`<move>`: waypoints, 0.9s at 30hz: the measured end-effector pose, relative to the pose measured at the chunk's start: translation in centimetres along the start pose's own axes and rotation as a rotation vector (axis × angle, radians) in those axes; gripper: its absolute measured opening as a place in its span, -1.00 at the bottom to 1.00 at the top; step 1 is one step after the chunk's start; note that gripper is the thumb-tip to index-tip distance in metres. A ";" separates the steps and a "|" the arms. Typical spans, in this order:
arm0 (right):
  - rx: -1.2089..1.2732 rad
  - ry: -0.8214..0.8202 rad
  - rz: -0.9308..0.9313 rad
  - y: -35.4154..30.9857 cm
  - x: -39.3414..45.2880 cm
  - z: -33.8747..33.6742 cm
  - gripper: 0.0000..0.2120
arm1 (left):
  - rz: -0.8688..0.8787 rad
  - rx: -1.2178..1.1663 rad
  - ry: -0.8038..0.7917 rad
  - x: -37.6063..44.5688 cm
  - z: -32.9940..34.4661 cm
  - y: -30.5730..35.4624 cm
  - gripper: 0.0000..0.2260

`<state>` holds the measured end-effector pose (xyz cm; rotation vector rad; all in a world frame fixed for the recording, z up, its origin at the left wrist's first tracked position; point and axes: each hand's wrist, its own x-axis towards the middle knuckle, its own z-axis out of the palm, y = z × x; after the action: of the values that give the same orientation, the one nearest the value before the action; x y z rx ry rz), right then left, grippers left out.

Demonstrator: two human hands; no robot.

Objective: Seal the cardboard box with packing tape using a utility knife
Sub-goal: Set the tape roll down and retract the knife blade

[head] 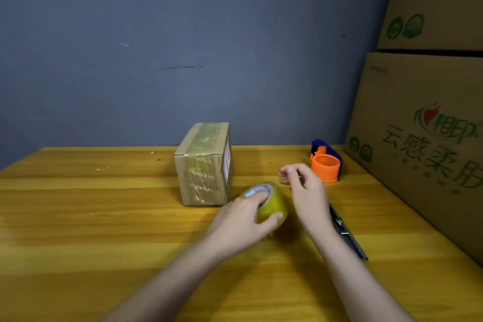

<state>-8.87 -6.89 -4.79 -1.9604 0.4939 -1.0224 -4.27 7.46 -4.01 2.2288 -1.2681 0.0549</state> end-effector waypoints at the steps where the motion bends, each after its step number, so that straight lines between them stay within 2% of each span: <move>1: 0.020 0.012 -0.018 -0.6 -0.3 -0.1 -0.80 | -0.030 -0.017 0.039 0.5 -0.1 0.0 -0.73; 3: 0.053 -0.054 -0.009 -2.1 -1.1 -0.1 -0.75 | -0.089 -0.014 0.106 1.5 -0.2 0.2 -0.72; 6: 0.091 -0.278 0.150 -3.3 -2.3 0.4 -0.50 | -0.156 0.030 0.138 3.0 -0.4 0.8 -0.70; 8: 0.080 -0.327 0.219 -3.3 -2.3 0.7 -0.42 | -0.132 0.081 0.133 3.7 -0.4 1.0 -0.68; 12: 0.135 -0.226 0.281 -3.1 -0.4 0.2 -0.46 | 0.064 0.356 0.144 4.6 0.4 1.7 -0.61; 14: 0.177 -0.204 0.308 -2.8 0.7 0.1 -0.52 | 0.141 0.382 0.208 5.2 0.6 1.6 -0.60; 20: 0.444 -0.066 0.511 -0.9 3.4 1.1 -0.61 | 0.183 0.508 0.116 7.0 0.5 1.7 -0.62; 27: 0.308 0.037 0.533 1.3 7.9 1.8 -0.56 | 0.062 0.424 -0.037 11.0 1.6 1.1 -0.63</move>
<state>-2.77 -11.89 -2.70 -1.4287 0.7784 -0.7386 0.54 -2.25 -1.52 2.5513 -1.4528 0.3363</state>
